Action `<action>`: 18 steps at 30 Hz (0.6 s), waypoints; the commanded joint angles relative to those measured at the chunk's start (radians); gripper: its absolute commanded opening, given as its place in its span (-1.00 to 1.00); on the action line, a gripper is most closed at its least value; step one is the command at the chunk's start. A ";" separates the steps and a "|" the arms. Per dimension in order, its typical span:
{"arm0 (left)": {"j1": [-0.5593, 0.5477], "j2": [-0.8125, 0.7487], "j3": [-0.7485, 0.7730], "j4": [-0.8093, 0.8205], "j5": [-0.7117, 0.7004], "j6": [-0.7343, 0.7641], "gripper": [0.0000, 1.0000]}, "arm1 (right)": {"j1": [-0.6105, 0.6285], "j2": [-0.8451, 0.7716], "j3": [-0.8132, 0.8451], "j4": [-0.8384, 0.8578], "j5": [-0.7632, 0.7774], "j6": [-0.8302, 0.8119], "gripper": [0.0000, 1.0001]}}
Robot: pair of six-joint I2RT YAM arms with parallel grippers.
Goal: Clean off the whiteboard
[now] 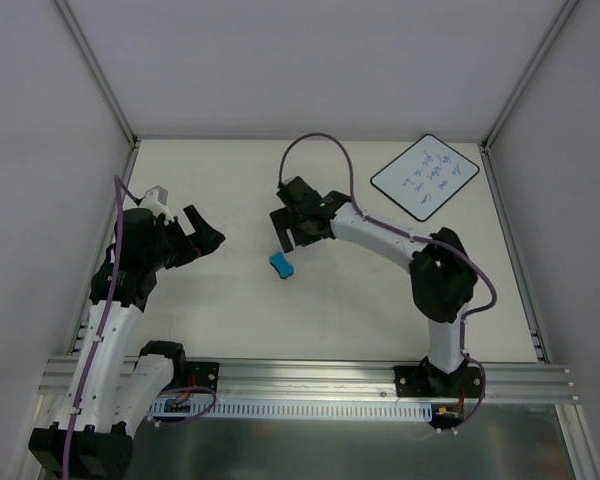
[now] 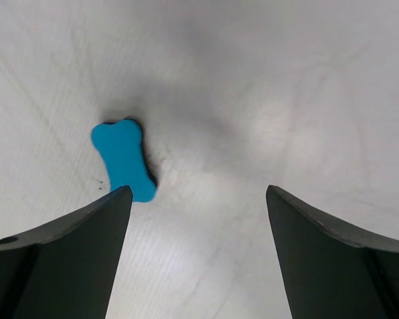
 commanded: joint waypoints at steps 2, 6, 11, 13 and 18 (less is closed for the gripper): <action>-0.013 0.021 -0.013 0.011 0.020 -0.043 0.98 | -0.149 -0.199 -0.064 -0.003 0.085 0.046 0.75; -0.013 0.041 -0.020 0.010 0.020 -0.061 0.98 | -0.333 -0.259 -0.137 -0.003 0.099 0.104 0.72; -0.013 0.046 -0.029 0.008 0.021 -0.055 0.98 | -0.603 -0.256 -0.182 -0.004 0.122 0.248 0.65; -0.013 0.048 -0.030 0.008 0.030 -0.053 0.97 | -0.693 -0.233 -0.174 -0.003 0.136 0.291 0.60; -0.013 0.063 -0.029 0.008 0.041 -0.055 0.97 | -0.819 -0.103 -0.108 -0.006 0.133 0.373 0.55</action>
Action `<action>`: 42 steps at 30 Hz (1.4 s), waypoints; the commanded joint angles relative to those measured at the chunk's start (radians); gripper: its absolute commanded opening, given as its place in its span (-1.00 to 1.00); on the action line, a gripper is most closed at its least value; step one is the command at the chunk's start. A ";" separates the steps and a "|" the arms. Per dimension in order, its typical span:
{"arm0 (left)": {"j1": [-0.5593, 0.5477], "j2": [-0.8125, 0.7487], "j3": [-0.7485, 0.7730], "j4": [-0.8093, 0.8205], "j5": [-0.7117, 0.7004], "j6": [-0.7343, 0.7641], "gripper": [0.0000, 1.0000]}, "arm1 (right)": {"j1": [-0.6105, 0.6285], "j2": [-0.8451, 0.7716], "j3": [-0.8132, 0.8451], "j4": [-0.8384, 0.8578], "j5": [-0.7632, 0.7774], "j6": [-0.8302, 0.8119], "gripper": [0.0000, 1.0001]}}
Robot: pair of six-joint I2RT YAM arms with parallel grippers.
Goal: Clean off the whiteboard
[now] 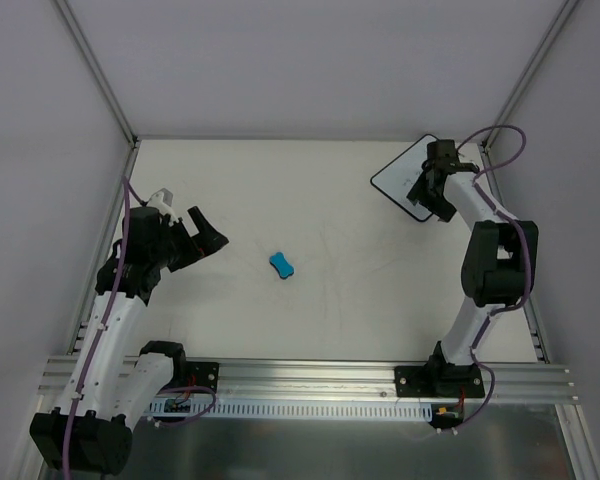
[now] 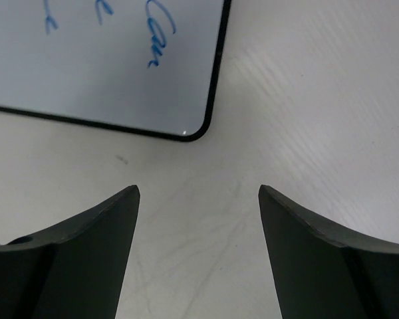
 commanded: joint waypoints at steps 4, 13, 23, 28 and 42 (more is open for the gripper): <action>-0.007 0.023 0.003 0.007 0.041 -0.015 0.97 | -0.086 0.162 0.122 -0.028 0.007 0.138 0.43; -0.007 0.044 0.016 0.004 0.045 -0.009 0.97 | -0.118 0.261 0.174 -0.051 -0.023 0.200 0.23; -0.007 0.064 0.029 0.002 0.047 0.003 0.98 | -0.106 0.253 0.074 -0.068 -0.014 0.258 -0.01; -0.007 0.074 0.035 0.002 0.047 0.009 0.97 | -0.092 0.252 0.065 -0.111 -0.009 0.264 -0.16; -0.007 0.061 0.042 0.002 0.051 0.017 0.97 | 0.129 0.112 -0.098 -0.134 -0.115 0.232 -0.33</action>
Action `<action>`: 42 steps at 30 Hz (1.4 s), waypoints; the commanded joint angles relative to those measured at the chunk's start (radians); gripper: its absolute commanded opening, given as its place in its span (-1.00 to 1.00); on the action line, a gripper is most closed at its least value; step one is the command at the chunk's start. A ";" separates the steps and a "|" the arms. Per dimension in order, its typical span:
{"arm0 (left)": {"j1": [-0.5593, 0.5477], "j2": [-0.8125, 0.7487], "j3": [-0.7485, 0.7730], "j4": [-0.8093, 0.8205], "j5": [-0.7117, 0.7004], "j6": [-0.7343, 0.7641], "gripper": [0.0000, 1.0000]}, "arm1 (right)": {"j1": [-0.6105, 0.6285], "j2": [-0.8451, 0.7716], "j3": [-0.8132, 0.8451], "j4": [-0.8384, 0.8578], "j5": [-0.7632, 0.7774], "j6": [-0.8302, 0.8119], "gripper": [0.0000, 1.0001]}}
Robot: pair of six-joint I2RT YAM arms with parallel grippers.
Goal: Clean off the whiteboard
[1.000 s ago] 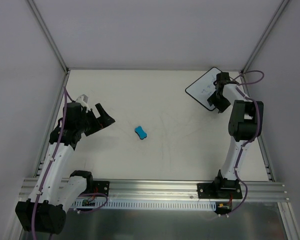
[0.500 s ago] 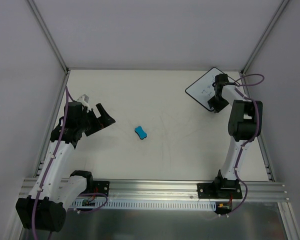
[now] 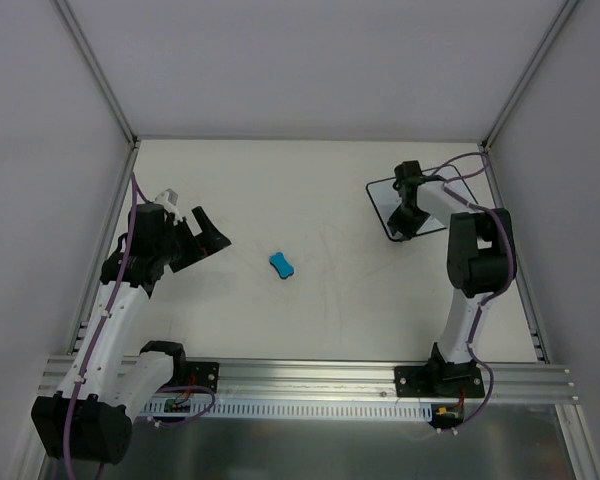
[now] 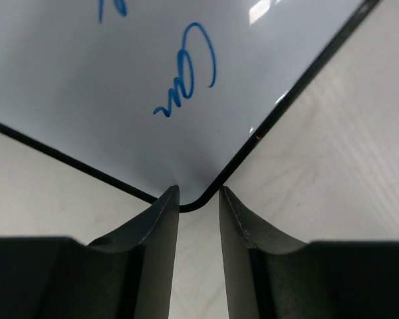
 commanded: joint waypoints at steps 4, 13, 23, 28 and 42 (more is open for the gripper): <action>-0.007 -0.008 0.041 0.003 0.040 0.018 0.97 | 0.181 -0.062 -0.101 -0.092 -0.028 -0.047 -0.31; -0.007 -0.025 0.022 0.003 0.065 0.015 0.97 | 0.470 -0.116 -0.233 -0.079 -0.074 -0.090 -0.29; -0.008 -0.048 -0.004 0.000 0.091 0.015 0.98 | 0.574 -0.226 -0.356 -0.079 -0.116 -0.177 -0.29; -0.008 -0.034 -0.002 0.000 0.099 0.017 0.97 | 0.574 -0.323 -0.390 -0.158 -0.105 -0.220 -0.25; -0.040 0.006 0.010 0.000 0.091 0.014 0.97 | 0.325 -0.513 -0.411 0.003 -0.028 -0.208 -0.18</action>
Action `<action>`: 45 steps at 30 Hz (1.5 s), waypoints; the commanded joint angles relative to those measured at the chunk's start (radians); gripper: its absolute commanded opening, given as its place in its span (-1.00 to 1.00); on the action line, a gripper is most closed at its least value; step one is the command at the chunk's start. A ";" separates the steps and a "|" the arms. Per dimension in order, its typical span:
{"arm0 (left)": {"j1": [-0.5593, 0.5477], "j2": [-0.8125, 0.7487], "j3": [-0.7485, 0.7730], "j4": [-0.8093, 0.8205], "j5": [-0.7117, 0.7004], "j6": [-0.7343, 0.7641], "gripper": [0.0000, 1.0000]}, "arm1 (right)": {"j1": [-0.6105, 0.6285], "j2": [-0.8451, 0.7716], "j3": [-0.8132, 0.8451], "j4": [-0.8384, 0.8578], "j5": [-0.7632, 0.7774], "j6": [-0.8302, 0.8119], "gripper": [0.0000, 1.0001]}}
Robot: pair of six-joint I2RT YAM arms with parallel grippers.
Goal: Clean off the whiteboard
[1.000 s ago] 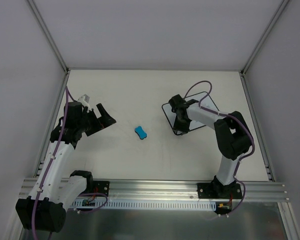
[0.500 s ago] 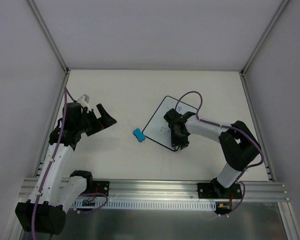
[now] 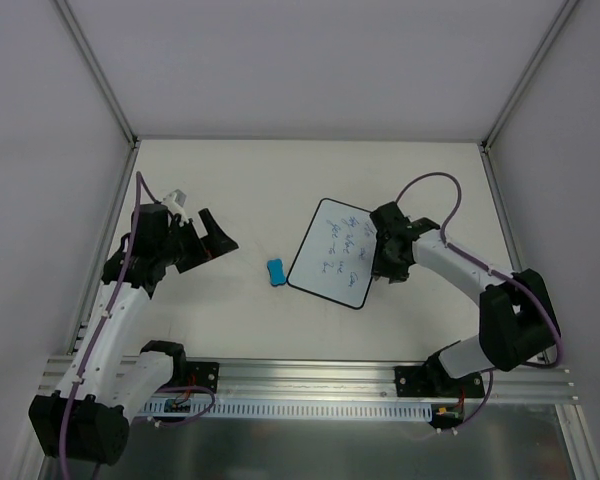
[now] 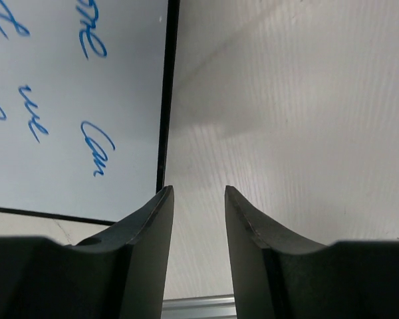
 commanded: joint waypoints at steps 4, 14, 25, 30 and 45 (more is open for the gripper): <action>-0.063 0.035 0.014 0.000 -0.028 0.008 0.97 | -0.109 0.073 0.078 0.145 0.019 0.006 -0.26; -0.192 0.144 0.034 0.000 -0.129 -0.024 0.97 | -0.152 0.241 0.140 0.253 -0.020 0.030 -0.34; -0.263 0.270 0.073 0.000 -0.201 -0.053 0.97 | -0.171 0.237 0.052 0.268 0.011 0.059 -0.49; -0.336 0.340 0.118 0.000 -0.246 -0.079 0.98 | -0.194 0.180 -0.017 0.253 -0.012 0.082 -0.54; -0.507 0.623 0.271 -0.002 -0.494 -0.165 0.97 | -0.195 0.136 -0.026 0.254 -0.056 0.022 -0.52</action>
